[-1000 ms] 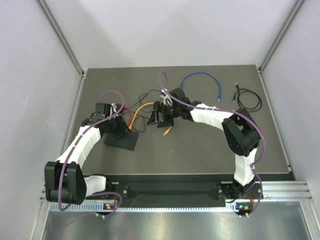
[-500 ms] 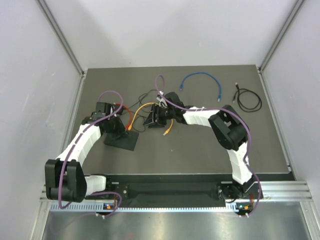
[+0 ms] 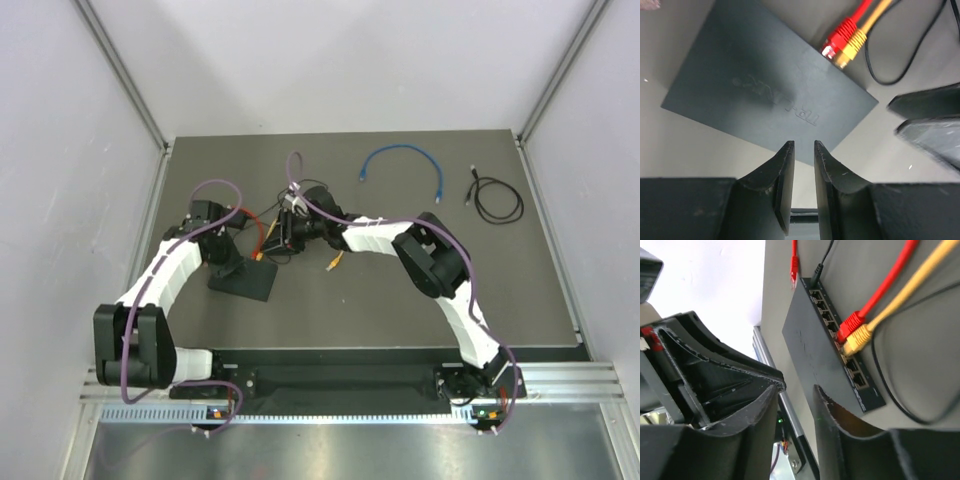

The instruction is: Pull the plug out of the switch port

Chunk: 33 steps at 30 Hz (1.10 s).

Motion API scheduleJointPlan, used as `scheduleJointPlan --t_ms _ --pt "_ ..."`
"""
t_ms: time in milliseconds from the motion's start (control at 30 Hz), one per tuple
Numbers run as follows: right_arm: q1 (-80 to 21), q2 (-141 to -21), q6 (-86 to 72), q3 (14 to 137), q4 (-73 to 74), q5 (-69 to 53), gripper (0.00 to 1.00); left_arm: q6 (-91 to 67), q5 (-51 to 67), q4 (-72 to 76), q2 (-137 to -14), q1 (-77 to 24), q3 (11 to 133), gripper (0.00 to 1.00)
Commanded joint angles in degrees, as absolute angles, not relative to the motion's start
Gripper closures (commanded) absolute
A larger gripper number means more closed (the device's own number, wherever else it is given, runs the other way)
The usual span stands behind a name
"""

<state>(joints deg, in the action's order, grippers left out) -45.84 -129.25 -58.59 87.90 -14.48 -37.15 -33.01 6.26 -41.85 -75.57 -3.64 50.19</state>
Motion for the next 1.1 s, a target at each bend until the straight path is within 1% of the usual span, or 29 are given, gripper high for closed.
scheduleJointPlan --t_ms 0,400,667,800,1067 --pt "-47.8 -131.6 -59.9 91.4 -17.2 -37.9 0.67 -32.9 5.3 -42.3 -76.8 -2.9 52.8 0.73" --pt "-48.4 -134.6 -57.6 93.4 -13.9 -37.4 0.66 -33.5 6.9 -41.2 -78.2 -2.1 51.9 0.73" --pt "-48.2 -135.3 -58.4 94.6 -15.0 -36.7 0.65 -33.5 7.6 -41.1 -77.7 -2.1 50.9 0.73" --pt "-47.9 -136.1 -57.1 96.0 -11.7 -35.9 0.65 -33.3 7.9 -41.2 -77.8 -2.1 50.5 0.73" --pt "-47.5 -137.5 -54.2 97.5 -9.7 -35.0 0.65 -32.8 8.1 -41.4 -77.9 -2.1 50.4 0.73"
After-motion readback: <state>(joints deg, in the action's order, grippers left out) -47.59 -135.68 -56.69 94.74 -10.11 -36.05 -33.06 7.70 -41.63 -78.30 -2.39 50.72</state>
